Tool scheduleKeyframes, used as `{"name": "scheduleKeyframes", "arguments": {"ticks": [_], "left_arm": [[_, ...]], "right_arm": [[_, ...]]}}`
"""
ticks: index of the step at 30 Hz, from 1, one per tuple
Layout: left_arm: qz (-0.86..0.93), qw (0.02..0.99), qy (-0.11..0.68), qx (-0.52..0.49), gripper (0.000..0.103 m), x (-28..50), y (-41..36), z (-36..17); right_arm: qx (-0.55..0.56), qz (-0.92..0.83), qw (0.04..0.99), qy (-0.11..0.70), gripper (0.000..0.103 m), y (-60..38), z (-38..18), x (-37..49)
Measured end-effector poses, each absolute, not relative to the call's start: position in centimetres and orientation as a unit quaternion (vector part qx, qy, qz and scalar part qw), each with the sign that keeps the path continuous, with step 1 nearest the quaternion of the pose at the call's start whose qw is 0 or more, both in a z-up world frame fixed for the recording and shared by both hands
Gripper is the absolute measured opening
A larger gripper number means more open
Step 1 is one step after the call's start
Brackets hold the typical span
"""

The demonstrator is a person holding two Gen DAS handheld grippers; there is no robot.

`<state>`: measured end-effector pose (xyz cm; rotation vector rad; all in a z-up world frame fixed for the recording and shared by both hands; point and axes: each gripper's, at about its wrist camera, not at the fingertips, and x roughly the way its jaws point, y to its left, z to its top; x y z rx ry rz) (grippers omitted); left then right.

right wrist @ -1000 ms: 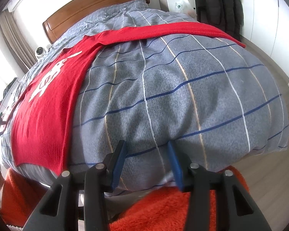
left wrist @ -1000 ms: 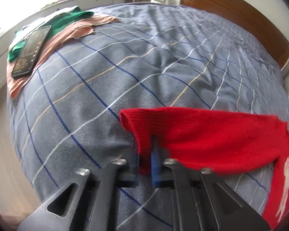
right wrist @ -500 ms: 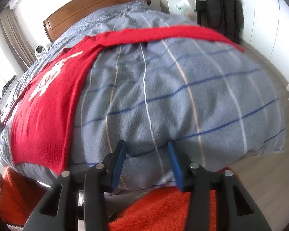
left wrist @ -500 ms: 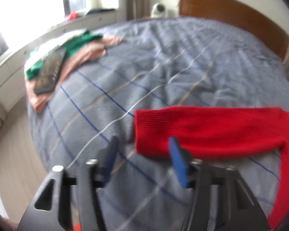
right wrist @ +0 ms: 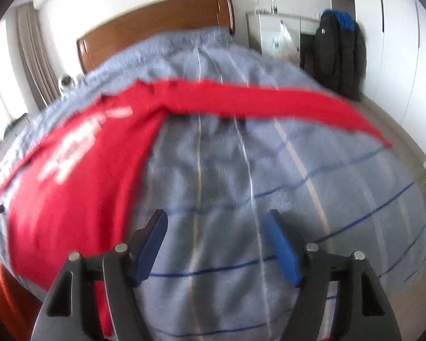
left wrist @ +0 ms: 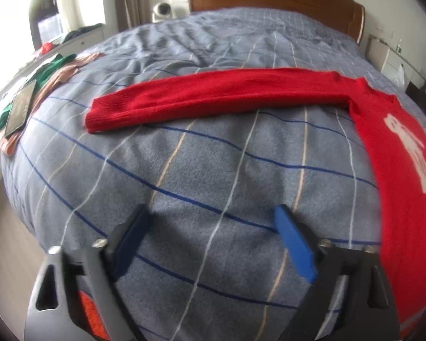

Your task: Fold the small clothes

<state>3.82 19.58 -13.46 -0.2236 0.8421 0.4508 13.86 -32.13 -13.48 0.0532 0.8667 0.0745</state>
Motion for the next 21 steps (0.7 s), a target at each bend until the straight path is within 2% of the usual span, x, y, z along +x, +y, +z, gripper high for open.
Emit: {"name": "scheduleKeyframes", "arguments": {"ticks": [3,21], "left_arm": [[0.214,0.878,0.406,-0.135,0.103,3.61,20.79,-13.77],[0.226,0.868,0.417,-0.147,0.103,3.43,20.31,-14.2]], "right_arm": [[0.024,0.03,0.916,0.4,0.073,-32.12,-13.91,12.84],[0.026,0.027,0.917,0.397,0.077,-31.98,-14.45,12.67]]}}
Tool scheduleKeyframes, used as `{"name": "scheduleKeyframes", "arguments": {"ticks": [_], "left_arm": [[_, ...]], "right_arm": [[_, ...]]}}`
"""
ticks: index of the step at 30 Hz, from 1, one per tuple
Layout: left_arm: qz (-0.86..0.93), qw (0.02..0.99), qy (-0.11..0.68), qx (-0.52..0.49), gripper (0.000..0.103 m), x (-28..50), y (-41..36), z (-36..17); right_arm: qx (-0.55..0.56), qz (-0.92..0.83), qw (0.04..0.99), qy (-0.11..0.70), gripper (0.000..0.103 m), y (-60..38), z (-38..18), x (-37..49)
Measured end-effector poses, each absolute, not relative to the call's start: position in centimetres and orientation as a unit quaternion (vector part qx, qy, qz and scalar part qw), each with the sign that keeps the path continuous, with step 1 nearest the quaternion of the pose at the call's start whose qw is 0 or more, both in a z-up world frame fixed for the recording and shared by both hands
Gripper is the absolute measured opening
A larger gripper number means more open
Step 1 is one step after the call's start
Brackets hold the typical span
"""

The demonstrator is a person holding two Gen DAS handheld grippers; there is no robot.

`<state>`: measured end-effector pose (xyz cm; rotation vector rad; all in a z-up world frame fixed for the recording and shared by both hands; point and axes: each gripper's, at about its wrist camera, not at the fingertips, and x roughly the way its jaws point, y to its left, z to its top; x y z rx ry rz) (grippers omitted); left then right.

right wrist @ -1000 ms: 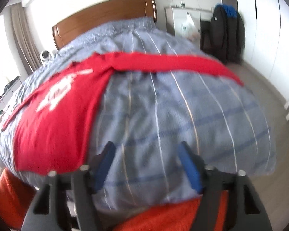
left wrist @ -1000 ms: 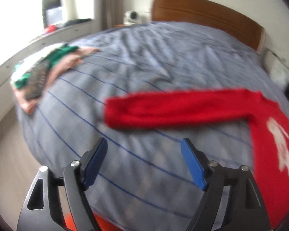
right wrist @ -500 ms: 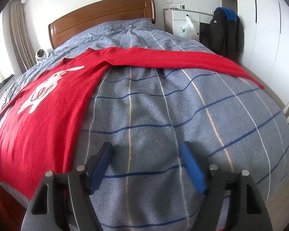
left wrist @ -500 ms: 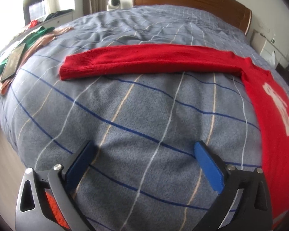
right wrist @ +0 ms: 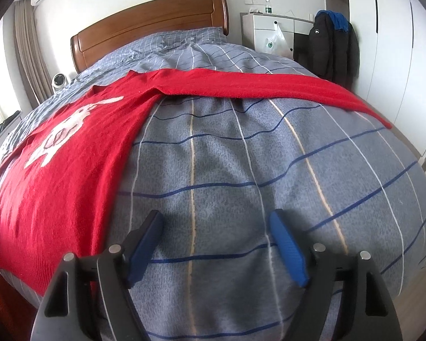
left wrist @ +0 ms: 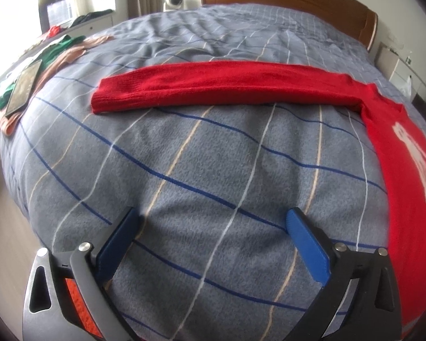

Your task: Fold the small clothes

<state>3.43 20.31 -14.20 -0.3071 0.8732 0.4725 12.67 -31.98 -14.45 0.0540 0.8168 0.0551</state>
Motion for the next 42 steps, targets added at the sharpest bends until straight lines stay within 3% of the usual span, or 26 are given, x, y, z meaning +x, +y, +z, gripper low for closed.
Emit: {"name": "scheduleKeyframes", "arguments": {"ticks": [42], "left_arm": [[0.212,0.857,0.45,-0.134,0.103,3.88,20.32,-14.21]], "right_arm": [[0.025,0.026,0.917,0.398,0.08,-31.86,-14.42,12.76]]}}
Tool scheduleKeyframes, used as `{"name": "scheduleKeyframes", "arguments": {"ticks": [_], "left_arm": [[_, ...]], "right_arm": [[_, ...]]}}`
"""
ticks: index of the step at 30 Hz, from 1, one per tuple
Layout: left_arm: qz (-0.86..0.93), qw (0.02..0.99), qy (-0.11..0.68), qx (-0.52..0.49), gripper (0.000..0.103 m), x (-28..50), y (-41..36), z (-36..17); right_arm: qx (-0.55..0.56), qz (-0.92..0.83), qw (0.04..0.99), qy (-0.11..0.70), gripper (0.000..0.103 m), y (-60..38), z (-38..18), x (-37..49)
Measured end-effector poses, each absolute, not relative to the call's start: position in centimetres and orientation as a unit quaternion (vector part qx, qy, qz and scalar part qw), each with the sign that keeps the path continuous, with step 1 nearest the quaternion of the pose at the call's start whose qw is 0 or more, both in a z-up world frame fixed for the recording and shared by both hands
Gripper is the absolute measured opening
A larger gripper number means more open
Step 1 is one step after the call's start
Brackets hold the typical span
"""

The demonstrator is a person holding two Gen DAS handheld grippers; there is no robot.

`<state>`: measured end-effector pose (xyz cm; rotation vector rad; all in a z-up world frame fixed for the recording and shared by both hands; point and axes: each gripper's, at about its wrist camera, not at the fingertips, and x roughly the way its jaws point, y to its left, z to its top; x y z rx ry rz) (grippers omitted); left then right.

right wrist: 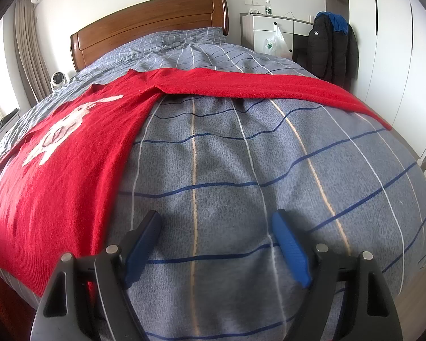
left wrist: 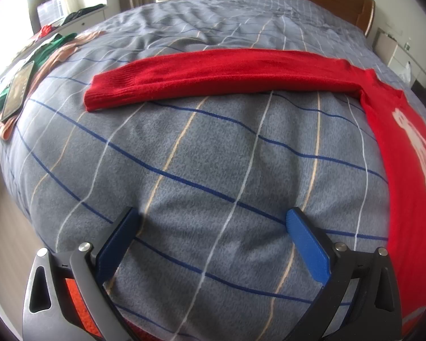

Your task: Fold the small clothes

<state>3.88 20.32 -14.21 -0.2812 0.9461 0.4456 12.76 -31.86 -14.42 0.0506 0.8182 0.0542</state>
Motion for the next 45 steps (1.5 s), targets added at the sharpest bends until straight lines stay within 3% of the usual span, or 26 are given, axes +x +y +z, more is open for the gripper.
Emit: {"name": "scheduleKeyframes", "arguments": {"ticks": [21,45], "left_arm": [[0.195,0.862,0.446,-0.14,0.102,3.2,19.9,-13.5],[0.127,0.913,0.368,-0.119,0.102,2.7,15.7,-4.5]], "right_arm": [[0.029,0.028,0.917,0.398,0.081,-31.9,-14.2,12.6],[0.107,0.035,0.907,0.406,0.081,-34.7,-11.8,12.3]]}}
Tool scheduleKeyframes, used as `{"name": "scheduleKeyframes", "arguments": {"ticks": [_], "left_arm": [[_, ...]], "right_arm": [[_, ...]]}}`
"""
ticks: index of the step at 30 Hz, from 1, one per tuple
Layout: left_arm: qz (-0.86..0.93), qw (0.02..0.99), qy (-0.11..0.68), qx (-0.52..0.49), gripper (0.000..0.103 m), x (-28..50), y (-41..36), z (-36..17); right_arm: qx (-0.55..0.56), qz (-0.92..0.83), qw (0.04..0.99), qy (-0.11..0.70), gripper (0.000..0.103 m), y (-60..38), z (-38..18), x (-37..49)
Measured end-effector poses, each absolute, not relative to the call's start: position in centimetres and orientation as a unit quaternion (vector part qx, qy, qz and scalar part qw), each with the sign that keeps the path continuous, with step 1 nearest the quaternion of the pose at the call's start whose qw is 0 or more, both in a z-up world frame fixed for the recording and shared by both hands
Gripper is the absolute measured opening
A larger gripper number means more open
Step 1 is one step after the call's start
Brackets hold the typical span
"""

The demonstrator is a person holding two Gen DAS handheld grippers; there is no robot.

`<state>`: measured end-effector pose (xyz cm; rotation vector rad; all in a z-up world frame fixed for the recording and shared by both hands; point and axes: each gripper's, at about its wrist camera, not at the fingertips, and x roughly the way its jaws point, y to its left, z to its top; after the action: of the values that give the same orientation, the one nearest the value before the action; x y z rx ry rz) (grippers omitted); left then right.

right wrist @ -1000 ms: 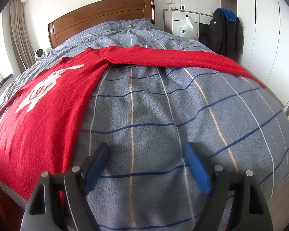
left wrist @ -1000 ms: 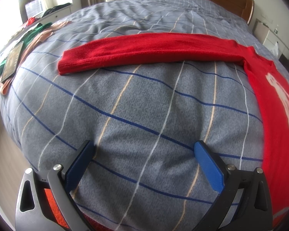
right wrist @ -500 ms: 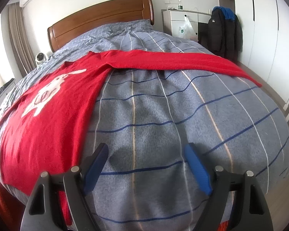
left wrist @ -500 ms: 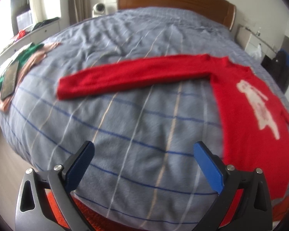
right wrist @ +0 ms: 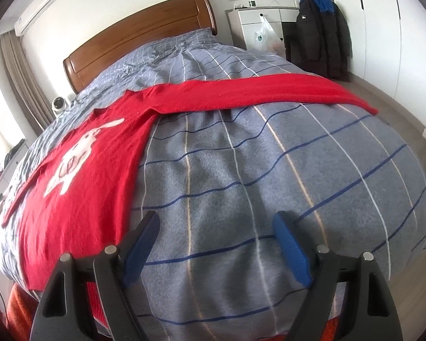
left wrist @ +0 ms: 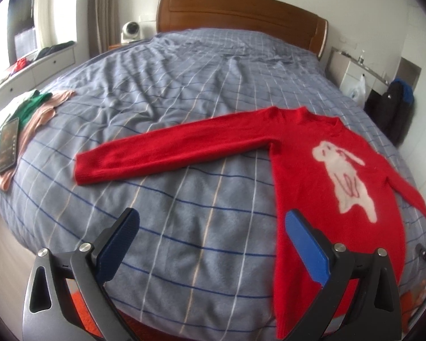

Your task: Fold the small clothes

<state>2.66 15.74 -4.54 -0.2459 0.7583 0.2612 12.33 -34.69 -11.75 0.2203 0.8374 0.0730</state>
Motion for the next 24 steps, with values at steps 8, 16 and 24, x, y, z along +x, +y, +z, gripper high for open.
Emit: {"name": "scheduleKeyframes", "arguments": {"ticks": [8,16,24], "left_arm": [[0.143,0.907,0.371,-0.138,0.102,1.7,17.3,-4.8],[0.139,0.903,0.382,-0.137,0.102,2.2,16.0,-4.7],[0.136,0.906,0.383,-0.122,0.102,2.5,14.7,-3.8]], "right_arm": [[0.247,-0.014,0.906,0.344,0.081,-46.3,-5.6,15.4],[0.56,-0.001,0.766,0.315,0.081,-57.2,-11.2,17.5],[0.609,-0.051,0.734,0.296,0.076,-59.0,-14.8,20.6]]}}
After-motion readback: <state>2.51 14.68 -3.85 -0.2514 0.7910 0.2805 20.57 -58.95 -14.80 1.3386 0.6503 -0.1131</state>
